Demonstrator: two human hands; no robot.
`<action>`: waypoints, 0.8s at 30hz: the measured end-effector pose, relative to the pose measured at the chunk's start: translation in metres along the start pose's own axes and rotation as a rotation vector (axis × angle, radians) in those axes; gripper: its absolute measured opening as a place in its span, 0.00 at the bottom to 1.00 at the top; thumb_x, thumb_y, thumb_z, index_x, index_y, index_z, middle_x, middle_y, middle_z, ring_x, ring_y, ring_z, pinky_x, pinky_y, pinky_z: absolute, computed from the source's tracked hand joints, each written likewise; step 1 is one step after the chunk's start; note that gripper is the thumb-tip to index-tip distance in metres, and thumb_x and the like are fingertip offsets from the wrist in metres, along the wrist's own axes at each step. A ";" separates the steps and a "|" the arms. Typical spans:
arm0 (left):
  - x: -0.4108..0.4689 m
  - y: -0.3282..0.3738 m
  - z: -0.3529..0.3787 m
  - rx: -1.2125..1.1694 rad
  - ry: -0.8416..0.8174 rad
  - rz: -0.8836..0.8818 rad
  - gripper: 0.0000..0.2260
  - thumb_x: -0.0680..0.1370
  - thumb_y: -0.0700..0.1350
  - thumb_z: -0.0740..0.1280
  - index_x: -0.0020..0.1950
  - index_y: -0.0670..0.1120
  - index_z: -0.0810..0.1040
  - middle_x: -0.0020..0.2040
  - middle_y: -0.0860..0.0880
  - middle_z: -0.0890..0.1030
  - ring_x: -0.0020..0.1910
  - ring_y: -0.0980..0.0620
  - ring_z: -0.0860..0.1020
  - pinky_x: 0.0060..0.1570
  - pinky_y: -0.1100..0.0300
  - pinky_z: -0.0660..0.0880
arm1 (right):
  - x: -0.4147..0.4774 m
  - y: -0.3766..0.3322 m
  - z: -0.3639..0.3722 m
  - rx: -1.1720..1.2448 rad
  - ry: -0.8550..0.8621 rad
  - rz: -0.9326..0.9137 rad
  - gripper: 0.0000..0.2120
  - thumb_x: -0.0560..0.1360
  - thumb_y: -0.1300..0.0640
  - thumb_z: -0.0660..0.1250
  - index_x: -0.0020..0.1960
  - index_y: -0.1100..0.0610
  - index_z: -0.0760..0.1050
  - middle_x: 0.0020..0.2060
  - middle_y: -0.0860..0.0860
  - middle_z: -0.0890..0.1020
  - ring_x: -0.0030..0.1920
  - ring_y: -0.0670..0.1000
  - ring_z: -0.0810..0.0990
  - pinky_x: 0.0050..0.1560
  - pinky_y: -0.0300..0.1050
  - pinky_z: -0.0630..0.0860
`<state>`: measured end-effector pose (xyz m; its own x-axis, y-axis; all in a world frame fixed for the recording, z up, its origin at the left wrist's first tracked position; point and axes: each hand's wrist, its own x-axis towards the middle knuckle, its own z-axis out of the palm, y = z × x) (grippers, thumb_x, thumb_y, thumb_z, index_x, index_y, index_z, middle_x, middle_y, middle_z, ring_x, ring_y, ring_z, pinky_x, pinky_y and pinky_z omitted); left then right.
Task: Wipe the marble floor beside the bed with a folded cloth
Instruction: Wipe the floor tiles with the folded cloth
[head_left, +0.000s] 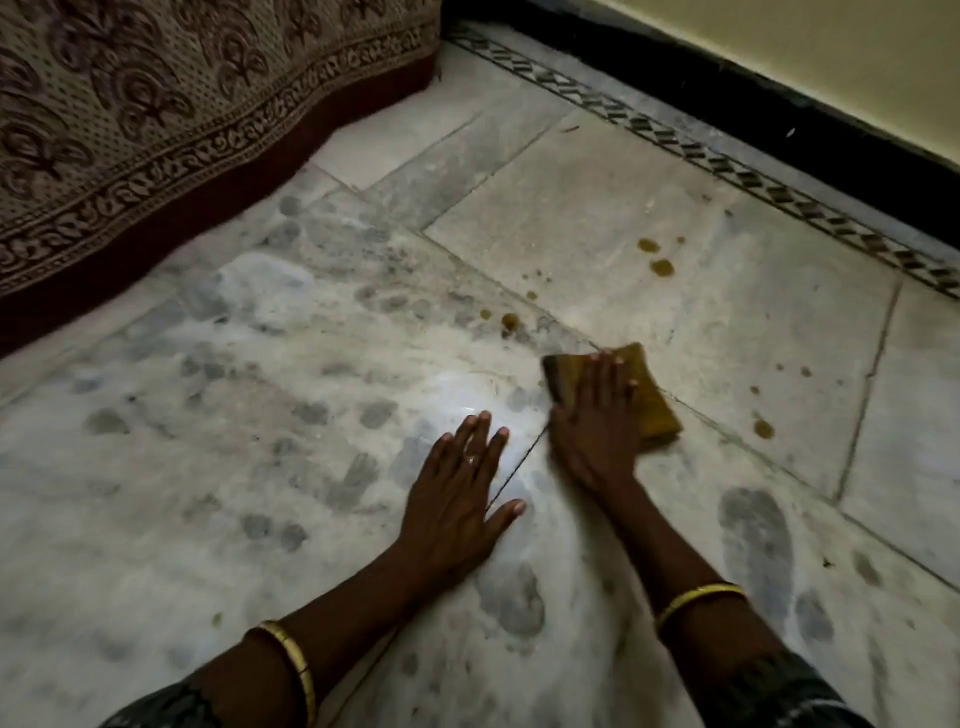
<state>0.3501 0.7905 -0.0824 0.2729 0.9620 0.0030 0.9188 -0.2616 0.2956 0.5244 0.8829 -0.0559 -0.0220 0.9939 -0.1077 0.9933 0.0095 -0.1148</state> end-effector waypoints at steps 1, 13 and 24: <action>-0.004 -0.003 -0.004 -0.006 0.014 -0.026 0.33 0.80 0.65 0.47 0.78 0.45 0.59 0.78 0.43 0.58 0.77 0.48 0.54 0.75 0.54 0.48 | -0.002 -0.015 0.000 0.003 0.007 -0.068 0.42 0.69 0.40 0.35 0.77 0.64 0.46 0.76 0.63 0.48 0.77 0.61 0.43 0.74 0.56 0.38; 0.002 -0.037 -0.008 -0.002 0.075 -0.171 0.35 0.80 0.66 0.45 0.78 0.43 0.58 0.79 0.41 0.56 0.78 0.46 0.52 0.75 0.50 0.48 | -0.057 0.032 0.012 0.040 0.059 -0.139 0.36 0.72 0.46 0.48 0.77 0.61 0.53 0.76 0.59 0.53 0.77 0.55 0.49 0.75 0.52 0.45; 0.059 -0.089 -0.030 -0.119 0.159 -0.397 0.41 0.74 0.71 0.31 0.79 0.49 0.49 0.80 0.44 0.45 0.78 0.51 0.39 0.74 0.57 0.33 | 0.014 -0.100 0.017 0.025 0.093 -0.246 0.34 0.73 0.46 0.52 0.73 0.65 0.62 0.72 0.64 0.64 0.73 0.63 0.62 0.69 0.58 0.54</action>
<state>0.2762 0.8724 -0.0798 -0.1508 0.9885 0.0113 0.9016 0.1329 0.4116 0.4227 0.8939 -0.0623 -0.2504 0.9680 0.0175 0.9564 0.2502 -0.1505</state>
